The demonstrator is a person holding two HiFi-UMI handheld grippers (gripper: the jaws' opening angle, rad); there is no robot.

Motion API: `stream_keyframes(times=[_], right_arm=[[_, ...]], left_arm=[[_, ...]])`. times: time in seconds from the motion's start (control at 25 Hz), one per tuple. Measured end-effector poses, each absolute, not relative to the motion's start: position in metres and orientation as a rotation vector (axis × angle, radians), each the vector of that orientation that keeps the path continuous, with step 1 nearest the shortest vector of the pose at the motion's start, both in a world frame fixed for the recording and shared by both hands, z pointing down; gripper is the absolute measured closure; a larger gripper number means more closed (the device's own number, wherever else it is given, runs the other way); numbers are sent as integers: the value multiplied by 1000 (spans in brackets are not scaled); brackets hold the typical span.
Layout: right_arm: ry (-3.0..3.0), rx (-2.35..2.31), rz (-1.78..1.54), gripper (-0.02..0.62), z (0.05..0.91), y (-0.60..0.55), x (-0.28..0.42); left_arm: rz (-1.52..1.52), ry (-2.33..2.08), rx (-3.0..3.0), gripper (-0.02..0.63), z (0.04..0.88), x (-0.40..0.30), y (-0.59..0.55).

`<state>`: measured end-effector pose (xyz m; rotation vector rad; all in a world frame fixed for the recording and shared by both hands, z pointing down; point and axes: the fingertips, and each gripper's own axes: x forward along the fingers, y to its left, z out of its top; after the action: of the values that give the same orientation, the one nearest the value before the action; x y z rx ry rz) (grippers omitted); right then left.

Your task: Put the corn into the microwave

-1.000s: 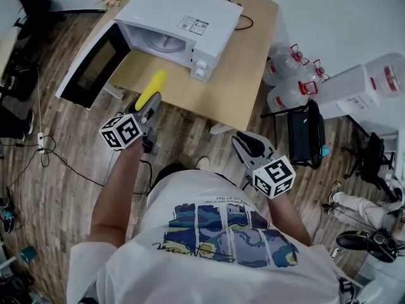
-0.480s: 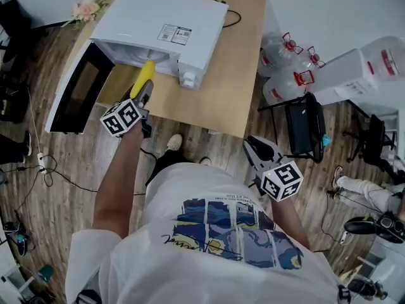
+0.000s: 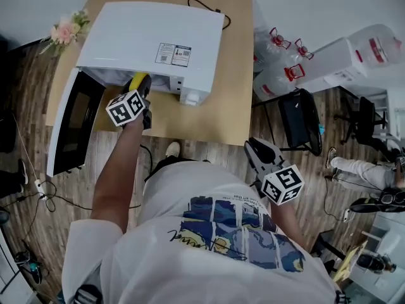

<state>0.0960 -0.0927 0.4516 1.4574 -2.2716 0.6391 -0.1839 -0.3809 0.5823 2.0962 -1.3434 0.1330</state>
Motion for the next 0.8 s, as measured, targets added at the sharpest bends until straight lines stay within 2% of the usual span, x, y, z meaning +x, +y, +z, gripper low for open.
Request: stream_keyframes(times=[0.8], right_arm=[[-2086, 1658, 722, 545, 456, -99, 70]], left_arm=[[569, -1379, 2353, 354, 606, -154, -443]])
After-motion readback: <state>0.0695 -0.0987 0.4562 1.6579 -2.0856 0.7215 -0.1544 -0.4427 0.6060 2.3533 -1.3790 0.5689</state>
